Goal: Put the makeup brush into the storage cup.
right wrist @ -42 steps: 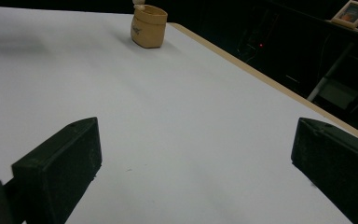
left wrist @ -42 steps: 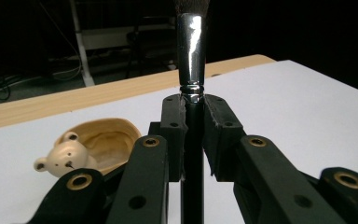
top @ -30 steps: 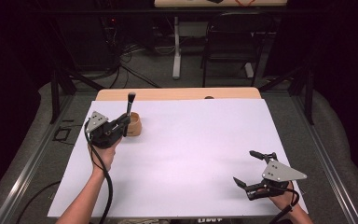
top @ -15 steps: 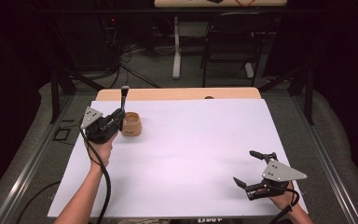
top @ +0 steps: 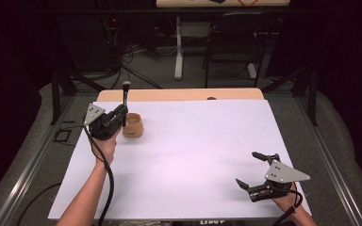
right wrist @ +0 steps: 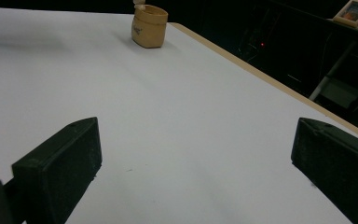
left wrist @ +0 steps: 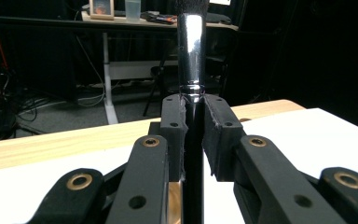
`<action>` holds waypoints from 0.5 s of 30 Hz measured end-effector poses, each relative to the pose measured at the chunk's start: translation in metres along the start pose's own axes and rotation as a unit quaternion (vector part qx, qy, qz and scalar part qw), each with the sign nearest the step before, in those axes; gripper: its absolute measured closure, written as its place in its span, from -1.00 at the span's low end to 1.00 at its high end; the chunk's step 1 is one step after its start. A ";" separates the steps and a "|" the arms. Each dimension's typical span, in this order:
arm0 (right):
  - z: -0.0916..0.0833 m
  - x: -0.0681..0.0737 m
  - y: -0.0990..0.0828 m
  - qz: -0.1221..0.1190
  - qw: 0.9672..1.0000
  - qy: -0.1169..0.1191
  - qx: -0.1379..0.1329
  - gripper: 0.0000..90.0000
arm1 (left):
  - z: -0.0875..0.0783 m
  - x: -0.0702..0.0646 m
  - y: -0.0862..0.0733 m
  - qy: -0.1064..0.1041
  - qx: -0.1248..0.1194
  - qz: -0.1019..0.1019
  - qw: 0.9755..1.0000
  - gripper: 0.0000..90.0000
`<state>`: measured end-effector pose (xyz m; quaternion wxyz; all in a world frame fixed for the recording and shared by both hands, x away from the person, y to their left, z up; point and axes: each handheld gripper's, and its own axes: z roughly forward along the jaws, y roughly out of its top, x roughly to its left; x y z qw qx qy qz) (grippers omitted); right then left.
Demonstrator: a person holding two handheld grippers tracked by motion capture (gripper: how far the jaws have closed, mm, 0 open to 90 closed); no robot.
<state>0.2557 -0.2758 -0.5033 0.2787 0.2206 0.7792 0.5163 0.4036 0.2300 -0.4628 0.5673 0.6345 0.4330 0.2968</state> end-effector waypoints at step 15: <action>0.000 -0.001 0.000 0.001 1.000 0.001 -0.002 -0.98 | 0.017 0.005 -0.003 0.007 -0.010 -0.007 1.000 0.75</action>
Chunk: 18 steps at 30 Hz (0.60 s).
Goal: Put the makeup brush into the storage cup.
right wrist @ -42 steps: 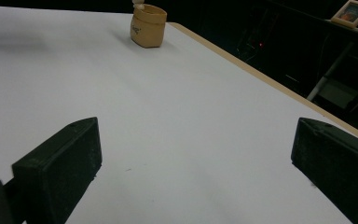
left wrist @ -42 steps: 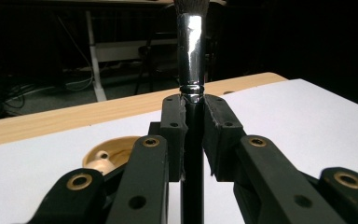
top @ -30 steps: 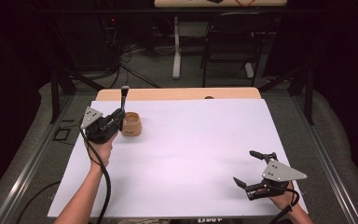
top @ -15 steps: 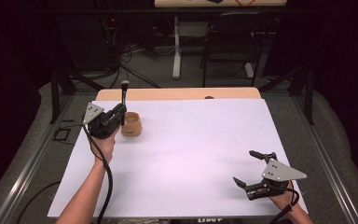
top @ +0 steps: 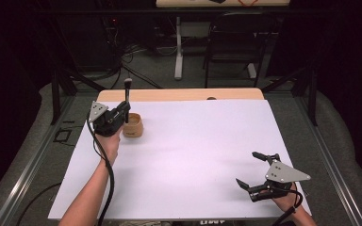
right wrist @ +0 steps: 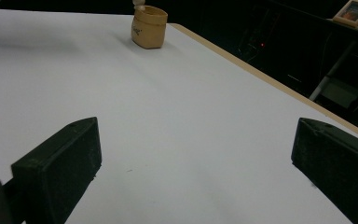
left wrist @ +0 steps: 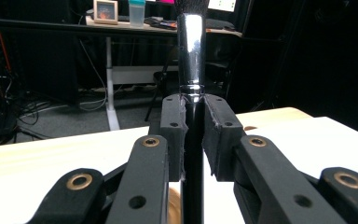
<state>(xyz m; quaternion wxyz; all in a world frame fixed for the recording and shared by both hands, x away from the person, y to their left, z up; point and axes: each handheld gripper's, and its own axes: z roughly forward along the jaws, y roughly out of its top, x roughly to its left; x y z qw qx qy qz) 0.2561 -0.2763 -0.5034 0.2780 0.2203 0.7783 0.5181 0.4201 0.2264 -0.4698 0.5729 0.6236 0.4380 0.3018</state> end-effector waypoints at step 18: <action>0.000 0.000 0.000 -0.001 1.000 0.000 0.002 -0.98 | 0.020 0.008 -0.008 0.017 0.008 0.004 1.000 0.75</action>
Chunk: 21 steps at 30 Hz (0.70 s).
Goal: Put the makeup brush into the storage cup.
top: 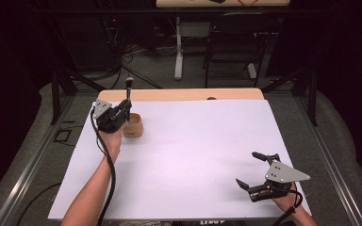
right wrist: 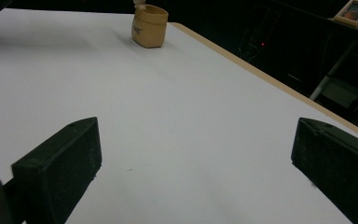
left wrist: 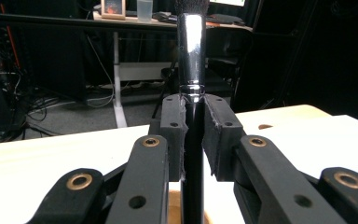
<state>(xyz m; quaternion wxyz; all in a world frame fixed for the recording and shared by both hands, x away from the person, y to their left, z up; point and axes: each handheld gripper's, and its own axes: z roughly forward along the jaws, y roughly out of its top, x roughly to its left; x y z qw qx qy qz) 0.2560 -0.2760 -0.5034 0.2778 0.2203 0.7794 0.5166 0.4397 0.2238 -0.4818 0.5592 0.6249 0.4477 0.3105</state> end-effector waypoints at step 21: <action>0.000 0.000 0.000 0.000 1.000 0.001 0.000 -0.98 | 0.020 0.000 -0.012 0.014 0.026 0.020 0.999 0.75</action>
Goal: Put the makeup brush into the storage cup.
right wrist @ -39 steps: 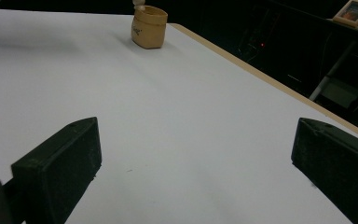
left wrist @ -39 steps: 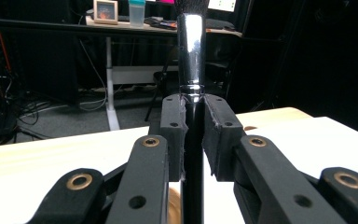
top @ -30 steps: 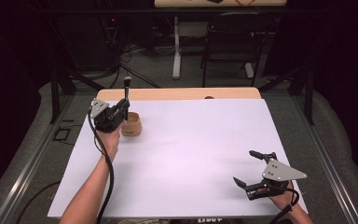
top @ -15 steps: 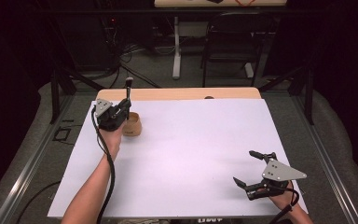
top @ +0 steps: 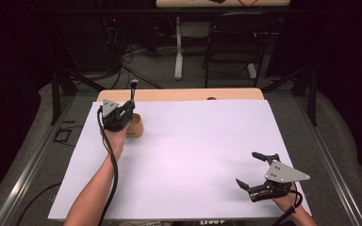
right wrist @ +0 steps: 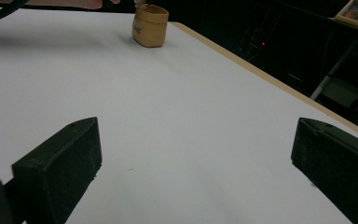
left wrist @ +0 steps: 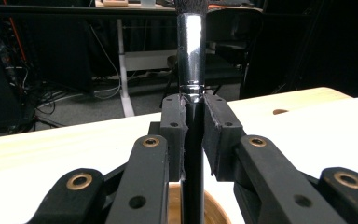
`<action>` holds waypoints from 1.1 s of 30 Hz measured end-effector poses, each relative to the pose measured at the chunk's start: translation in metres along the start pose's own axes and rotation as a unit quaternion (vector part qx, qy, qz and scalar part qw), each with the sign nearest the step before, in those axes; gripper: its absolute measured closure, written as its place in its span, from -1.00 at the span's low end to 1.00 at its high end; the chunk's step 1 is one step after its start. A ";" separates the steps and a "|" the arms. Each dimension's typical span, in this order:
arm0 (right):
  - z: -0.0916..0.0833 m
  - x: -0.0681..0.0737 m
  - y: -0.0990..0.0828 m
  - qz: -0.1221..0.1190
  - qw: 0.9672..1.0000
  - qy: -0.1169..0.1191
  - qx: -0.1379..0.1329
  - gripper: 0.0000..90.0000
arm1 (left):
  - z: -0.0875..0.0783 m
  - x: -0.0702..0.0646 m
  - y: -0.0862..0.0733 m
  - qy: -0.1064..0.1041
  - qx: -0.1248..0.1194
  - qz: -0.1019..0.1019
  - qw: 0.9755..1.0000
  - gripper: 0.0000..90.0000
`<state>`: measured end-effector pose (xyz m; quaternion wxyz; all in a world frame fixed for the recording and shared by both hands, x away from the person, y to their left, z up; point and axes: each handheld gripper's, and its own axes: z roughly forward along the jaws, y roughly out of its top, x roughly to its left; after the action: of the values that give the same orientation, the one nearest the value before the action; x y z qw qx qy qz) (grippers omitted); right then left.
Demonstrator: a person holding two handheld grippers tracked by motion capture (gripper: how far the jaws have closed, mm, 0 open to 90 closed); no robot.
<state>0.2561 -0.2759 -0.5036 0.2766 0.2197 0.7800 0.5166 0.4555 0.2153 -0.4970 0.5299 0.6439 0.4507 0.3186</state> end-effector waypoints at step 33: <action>0.000 0.000 0.000 0.002 1.000 0.002 -0.001 -0.98 | 0.010 -0.003 -0.009 0.010 0.036 0.012 0.999 0.74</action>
<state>0.2567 -0.2760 -0.5040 0.2743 0.2199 0.7797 0.5181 0.4611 0.2084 -0.5078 0.4976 0.6651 0.4591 0.3150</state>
